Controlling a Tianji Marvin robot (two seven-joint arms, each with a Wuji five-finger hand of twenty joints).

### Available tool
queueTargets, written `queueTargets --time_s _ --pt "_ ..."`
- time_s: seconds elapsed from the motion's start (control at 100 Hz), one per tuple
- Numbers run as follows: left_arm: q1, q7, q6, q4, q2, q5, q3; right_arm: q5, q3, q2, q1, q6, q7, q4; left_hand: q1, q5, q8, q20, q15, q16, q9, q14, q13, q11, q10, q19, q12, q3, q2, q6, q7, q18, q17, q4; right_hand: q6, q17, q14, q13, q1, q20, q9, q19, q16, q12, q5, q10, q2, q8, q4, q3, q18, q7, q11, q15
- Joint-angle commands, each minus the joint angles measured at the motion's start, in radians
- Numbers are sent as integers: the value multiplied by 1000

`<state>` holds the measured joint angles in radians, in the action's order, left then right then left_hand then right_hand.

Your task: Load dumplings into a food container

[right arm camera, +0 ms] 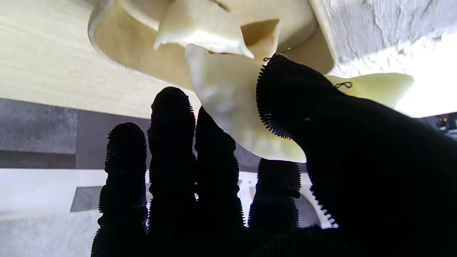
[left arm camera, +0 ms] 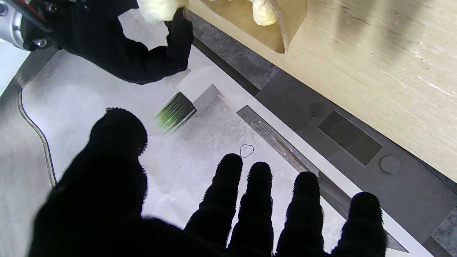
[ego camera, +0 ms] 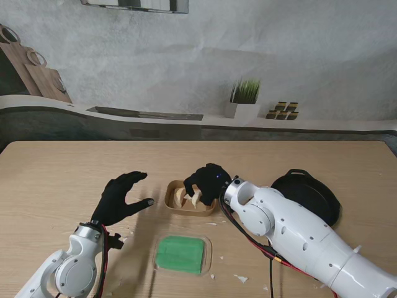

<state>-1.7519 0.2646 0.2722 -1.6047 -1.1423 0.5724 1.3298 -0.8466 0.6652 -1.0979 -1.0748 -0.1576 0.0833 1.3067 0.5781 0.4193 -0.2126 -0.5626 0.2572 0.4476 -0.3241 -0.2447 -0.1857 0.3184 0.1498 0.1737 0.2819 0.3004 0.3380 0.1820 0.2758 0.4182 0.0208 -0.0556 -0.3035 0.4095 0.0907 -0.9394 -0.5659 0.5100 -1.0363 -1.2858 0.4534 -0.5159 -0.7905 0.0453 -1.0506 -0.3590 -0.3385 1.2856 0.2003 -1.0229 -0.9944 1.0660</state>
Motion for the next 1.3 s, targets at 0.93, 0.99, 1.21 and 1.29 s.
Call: queueTargets --time_s 0.93,0.99,1.21,1.29 --pt "-24 -10 -3 -32 -4 3 10 41 -59 -16 9 157 -87 -25 24 -4 -8 2 2 13 1 15 2 4 19 -35 11 -10 -23 -14 -2 -28 4 30 198 -284 -13 403 141 26 509 48 136 7 345 -51 285 -101 182 -61 -90 89 -72 -22" --pt "-24 -10 -2 -32 -4 3 11 37 -56 -15 7 154 -83 -24 23 -3 -8 2 2 13 2 15 3 4 19 -35 11 -10 -23 -14 -2 -29 4 30 202 -306 -17 440 149 26 560 61 136 11 390 -52 288 -96 182 -67 -99 103 -62 -30" --pt "-25 -9 -2 -33 -3 7 12 8 29 -2 -50 138 -86 43 24 7 -9 2 2 13 2 16 5 4 19 -35 11 -7 -20 -17 1 -28 5 30 227 -407 -45 629 234 43 823 181 91 72 604 -52 351 -38 189 -212 -135 145 15 -142" --pt "-25 -10 -2 -32 -3 10 13 -11 84 5 -86 112 -86 87 25 15 -10 2 2 13 1 18 6 5 19 -35 11 -6 -19 -18 3 -29 4 30 233 -417 -52 647 256 51 850 201 84 81 634 -51 377 -24 193 -254 -139 149 19 -153"
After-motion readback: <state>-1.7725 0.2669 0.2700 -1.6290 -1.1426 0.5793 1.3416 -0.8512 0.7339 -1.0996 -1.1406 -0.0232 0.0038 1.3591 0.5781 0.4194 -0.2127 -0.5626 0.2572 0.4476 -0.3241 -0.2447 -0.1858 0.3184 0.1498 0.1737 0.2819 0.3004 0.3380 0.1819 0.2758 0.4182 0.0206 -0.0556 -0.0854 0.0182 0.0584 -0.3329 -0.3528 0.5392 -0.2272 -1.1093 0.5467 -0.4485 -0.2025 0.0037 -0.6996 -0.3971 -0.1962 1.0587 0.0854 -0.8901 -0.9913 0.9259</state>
